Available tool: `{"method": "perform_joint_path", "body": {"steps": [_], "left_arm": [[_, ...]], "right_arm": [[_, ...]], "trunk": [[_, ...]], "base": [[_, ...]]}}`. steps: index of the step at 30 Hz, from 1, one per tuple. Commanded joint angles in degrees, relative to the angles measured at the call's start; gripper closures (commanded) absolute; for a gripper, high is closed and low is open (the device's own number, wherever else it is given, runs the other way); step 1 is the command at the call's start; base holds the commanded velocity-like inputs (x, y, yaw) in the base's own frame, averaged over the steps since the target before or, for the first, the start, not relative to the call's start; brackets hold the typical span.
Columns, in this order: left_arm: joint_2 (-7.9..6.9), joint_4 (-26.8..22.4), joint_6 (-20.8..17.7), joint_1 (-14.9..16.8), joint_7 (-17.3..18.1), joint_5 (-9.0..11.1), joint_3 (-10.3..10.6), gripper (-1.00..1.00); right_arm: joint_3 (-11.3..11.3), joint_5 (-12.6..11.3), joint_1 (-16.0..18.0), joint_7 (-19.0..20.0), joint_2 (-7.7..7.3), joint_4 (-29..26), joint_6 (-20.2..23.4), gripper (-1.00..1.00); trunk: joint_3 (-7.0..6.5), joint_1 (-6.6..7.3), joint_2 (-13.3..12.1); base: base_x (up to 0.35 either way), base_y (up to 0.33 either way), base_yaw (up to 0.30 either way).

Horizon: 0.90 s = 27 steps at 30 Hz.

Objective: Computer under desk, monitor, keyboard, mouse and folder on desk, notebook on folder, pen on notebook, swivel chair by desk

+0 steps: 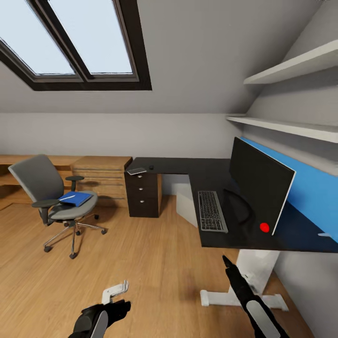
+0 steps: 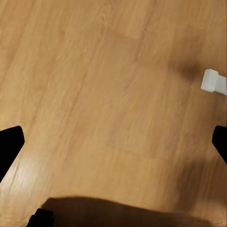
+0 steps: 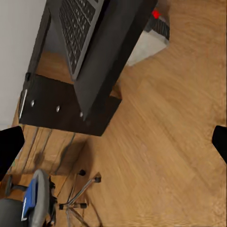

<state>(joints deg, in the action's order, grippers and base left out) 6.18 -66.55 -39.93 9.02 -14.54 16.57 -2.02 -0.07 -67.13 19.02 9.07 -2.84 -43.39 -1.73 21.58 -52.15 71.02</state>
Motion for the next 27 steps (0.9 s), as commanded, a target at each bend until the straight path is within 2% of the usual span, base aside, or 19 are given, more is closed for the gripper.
{"method": "perform_joint_path", "body": {"steps": [1,3,5,7,9,10,11,18,22,27], "left_arm": [[-0.18,0.9,-0.1,0.0,-0.4,0.6,-0.1,-1.00],[-0.80,4.6,1.2,0.0,-0.4,0.6,-0.1,-1.00],[-1.05,6.6,2.7,0.0,-0.4,0.5,0.0,-1.00],[-1.33,10.5,6.3,0.0,-0.4,0.5,0.0,-1.00],[-1.43,12.5,8.1,0.0,-0.4,0.4,0.0,-1.00],[-1.52,15.3,10.7,0.0,-0.3,0.4,0.0,-1.00],[-1.76,19.9,15.2,0.0,-0.3,0.4,0.0,-1.00],[-2.74,28.6,26.8,0.0,-0.2,0.3,0.1,-1.00],[-2.82,30.2,30.1,0.0,-0.2,0.2,0.1,-1.00],[-3.14,30.8,31.3,0.0,-0.2,0.3,0.2,-1.00]], "right_arm": [[0.1,1.7,0.1,0.2,0.48,1.4,-1.2,-1.00],[0.5,10.8,0.1,0.1,2.15,7.0,-5.8,-1.00],[0.6,15.5,0.1,0.0,2.92,9.9,-8.7,-1.00],[0.7,23.6,0.1,0.0,4.16,15.3,-15.0,-1.00],[0.8,26.7,0.1,0.0,4.54,17.9,-17.9,-1.00],[0.8,30.2,0.1,0.0,4.85,21.6,-21.8,-1.00],[1.0,33.6,0.1,0.1,5.04,26.4,-25.5,-1.00],[1.4,36.0,0.1,0.3,5.09,29.8,-27.4,-1.00],[1.7,38.0,0.1,0.3,5.00,30.0,-27.6,-1.00],[1.8,39.0,0.1,0.3,4.94,30.0,-27.6,-1.00]], "trunk": [[-0.13,0.23,-0.4],[-0.48,0.67,-1.2],[-0.84,1.11,-2.0],[-1.20,1.55,-2.8],[-1.56,1.99,-3.6],[-1.74,2.20,-4.0],[-1.92,2.42,-4.4],[-3.18,3.96,-7.2],[-3.90,4.84,-8.8],[-4.43,5.50,-10.0]], "base": [[-0.004,-0.002,0.000],[-0.002,-0.001,0.000],[-0.001,-0.001,0.000],[0.000,0.000,0.000],[0.000,0.000,0.000],[0.000,0.000,0.000],[0.000,0.000,0.000],[0.000,0.000,0.000],[0.000,0.000,0.000],[0.000,0.000,0.000]]}}
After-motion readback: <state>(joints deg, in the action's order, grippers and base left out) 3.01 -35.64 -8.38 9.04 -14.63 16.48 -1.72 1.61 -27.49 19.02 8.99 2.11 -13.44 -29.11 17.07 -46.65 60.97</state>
